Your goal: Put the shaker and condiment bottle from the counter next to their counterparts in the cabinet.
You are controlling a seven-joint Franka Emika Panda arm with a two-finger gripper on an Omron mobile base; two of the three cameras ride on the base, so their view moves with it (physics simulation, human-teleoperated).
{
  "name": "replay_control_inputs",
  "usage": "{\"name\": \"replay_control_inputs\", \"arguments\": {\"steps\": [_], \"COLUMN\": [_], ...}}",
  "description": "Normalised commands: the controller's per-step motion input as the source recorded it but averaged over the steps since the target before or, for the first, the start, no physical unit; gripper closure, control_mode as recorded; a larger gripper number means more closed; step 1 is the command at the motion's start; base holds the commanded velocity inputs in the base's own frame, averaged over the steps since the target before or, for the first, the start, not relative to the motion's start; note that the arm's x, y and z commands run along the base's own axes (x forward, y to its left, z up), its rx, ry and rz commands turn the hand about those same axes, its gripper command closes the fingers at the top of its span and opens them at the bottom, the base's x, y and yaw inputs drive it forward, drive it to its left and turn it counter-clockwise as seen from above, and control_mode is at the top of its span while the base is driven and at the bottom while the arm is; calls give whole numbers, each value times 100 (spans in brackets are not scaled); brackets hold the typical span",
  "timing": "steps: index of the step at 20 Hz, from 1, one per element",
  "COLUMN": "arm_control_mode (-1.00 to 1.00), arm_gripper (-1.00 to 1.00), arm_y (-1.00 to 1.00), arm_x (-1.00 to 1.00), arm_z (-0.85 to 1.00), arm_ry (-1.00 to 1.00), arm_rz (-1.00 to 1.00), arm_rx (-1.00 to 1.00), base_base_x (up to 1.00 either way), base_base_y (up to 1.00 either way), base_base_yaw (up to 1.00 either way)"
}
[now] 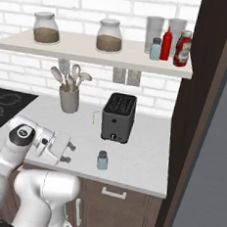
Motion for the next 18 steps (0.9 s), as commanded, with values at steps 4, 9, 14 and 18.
{"name": "replay_control_inputs", "arguments": {"steps": [4, 9, 14, 18], "arm_control_mode": [-100, -100, -100, -100], "arm_gripper": [-100, -100, -100, -100], "arm_y": [0, 0, -18, -34], "arm_x": [63, 59, 43, 13], "arm_z": [-34, -18, -26, -47], "arm_ry": [0, 0, 2, 0], "arm_rz": [0, 0, 0, 0], "arm_rx": [3, 3, 0, 0], "base_base_x": [0, 0, 0, 0], "base_base_y": [0, 0, 0, 0], "base_base_yaw": [0, 0, 0, 0]}}
